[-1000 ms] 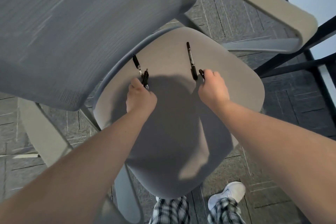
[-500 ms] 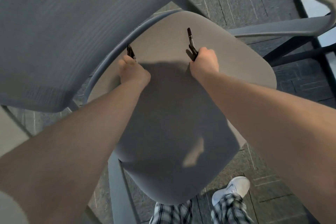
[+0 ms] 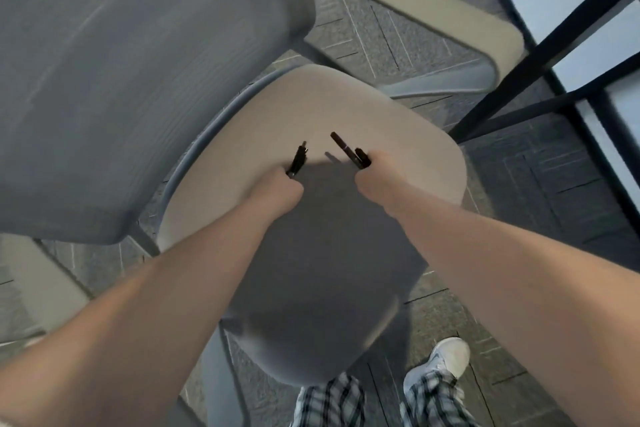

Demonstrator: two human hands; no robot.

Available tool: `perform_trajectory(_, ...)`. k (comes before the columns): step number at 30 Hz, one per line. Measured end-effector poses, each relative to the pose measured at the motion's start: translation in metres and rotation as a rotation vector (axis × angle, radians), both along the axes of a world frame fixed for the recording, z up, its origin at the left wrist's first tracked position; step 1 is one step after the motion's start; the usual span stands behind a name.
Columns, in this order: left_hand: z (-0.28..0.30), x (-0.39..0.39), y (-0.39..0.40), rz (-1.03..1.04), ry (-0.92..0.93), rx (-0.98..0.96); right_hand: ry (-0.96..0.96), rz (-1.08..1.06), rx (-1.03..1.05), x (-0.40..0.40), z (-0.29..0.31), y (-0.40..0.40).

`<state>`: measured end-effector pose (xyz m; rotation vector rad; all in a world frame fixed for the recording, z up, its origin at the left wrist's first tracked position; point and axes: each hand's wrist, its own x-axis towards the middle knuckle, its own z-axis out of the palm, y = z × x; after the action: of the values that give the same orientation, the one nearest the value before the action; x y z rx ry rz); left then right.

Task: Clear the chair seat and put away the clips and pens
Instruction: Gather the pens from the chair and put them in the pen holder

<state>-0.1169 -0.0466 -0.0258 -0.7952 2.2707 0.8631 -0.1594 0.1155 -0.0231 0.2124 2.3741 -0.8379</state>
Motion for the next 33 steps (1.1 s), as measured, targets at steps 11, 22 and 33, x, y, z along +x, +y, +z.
perform_trajectory(11,0.114,-0.020,0.135,-0.236,0.145,0.131,0.106,-0.295,-0.144,0.020,0.110,0.127)
perform_trajectory(22,0.244,-0.039,0.315,-0.382,0.300,0.602,0.254,-0.671,-0.484,0.042,0.235,0.284)
perform_trajectory(33,0.316,-0.027,0.535,-0.688,0.338,0.777,0.514,-0.963,-0.570,0.099,0.328,0.485)
